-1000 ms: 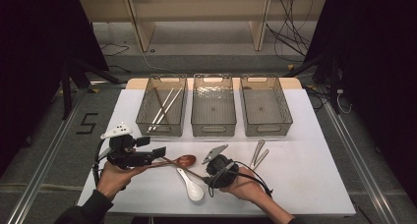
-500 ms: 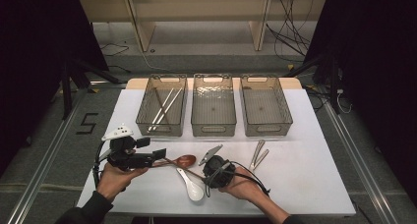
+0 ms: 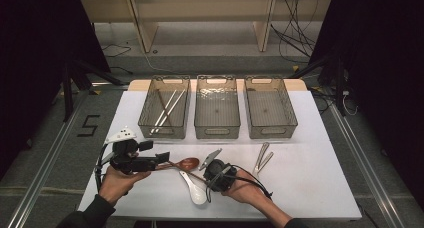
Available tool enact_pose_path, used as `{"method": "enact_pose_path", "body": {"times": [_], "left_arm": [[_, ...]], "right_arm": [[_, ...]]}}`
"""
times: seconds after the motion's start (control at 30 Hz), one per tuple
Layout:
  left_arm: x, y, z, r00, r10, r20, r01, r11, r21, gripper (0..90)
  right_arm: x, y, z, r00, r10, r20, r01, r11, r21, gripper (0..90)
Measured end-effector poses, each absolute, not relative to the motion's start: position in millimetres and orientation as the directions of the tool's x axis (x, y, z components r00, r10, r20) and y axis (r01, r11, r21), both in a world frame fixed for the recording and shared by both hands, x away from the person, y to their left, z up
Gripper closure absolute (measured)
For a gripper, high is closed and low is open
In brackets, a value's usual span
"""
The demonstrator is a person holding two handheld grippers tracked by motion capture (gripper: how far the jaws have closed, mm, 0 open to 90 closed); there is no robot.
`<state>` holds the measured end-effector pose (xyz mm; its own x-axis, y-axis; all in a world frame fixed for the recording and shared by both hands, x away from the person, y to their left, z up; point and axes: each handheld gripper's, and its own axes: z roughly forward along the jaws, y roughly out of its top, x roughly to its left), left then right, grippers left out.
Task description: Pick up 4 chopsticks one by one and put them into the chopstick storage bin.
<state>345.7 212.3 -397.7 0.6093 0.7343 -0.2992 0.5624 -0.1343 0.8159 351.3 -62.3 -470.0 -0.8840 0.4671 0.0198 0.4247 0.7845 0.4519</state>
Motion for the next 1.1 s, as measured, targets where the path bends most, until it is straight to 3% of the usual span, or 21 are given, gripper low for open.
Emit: {"method": "enact_pose_path", "body": {"times": [0.7,1.1], "left_arm": [[346.1,212.0,-398.1,0.607,0.737,-0.298,0.565,-0.137,0.814,15.6],[349.3,216.1,-401.8,0.573,0.758,-0.312,0.597,-0.126,0.792,15.7]], "right_arm": [[348.9,-54.3,-467.3,-0.893,0.45,-0.028,0.4,0.819,0.411,86.9],[353.3,-59.7,-463.1,-0.881,0.473,0.016,0.43,0.785,0.446,87.2]]}}
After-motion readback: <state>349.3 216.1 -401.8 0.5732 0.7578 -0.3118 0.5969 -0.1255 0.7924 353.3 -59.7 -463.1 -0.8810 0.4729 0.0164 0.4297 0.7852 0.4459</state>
